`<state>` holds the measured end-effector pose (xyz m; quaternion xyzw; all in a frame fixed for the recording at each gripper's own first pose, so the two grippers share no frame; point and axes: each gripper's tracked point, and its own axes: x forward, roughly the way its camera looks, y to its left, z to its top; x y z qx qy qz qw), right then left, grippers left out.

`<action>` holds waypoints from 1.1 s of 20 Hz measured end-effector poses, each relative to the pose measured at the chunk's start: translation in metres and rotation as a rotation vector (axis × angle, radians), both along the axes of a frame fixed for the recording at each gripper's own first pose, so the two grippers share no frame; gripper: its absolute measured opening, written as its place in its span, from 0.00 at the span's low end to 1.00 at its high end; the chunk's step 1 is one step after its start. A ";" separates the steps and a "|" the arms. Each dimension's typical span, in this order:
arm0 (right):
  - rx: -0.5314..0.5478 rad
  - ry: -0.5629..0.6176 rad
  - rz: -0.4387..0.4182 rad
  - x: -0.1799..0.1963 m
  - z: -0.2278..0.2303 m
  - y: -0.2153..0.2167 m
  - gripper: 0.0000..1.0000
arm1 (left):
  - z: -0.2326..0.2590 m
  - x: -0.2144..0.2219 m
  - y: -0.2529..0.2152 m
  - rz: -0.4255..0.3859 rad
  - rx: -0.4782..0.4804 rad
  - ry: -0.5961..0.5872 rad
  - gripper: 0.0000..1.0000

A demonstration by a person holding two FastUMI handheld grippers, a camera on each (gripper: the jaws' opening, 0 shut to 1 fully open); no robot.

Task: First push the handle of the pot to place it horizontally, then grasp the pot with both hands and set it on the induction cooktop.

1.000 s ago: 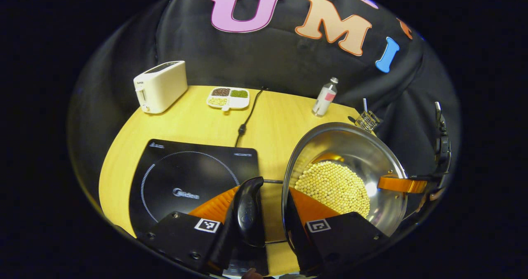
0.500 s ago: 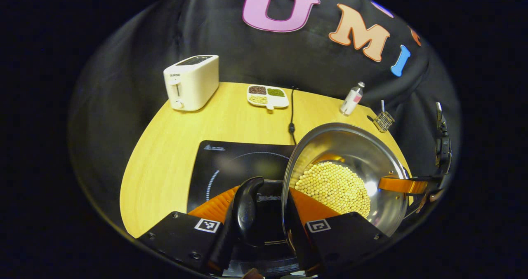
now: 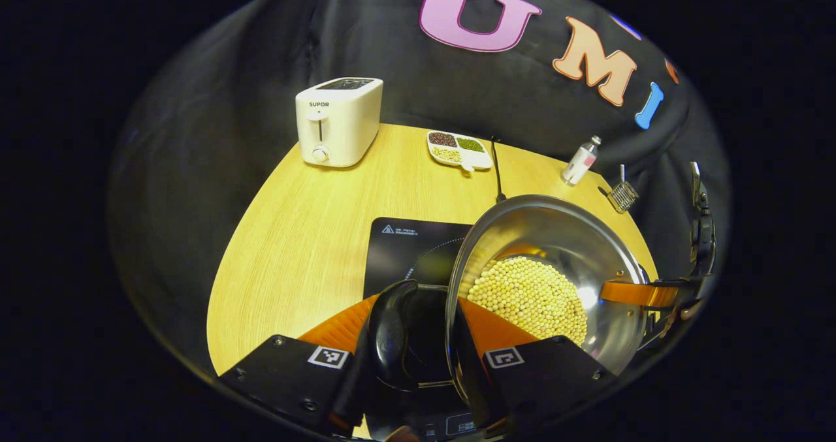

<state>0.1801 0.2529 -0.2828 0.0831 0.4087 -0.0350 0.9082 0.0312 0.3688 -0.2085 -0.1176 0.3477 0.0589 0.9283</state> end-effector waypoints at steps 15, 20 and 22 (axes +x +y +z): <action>0.034 -0.007 0.013 0.029 -0.016 0.040 0.57 | -0.010 0.007 0.044 0.029 0.017 -0.021 0.63; 0.037 -0.004 0.013 0.030 -0.016 0.038 0.57 | -0.013 0.011 0.041 0.020 0.011 -0.032 0.62; 0.037 -0.001 0.019 0.030 -0.017 0.039 0.57 | -0.013 0.010 0.041 0.014 0.018 -0.033 0.63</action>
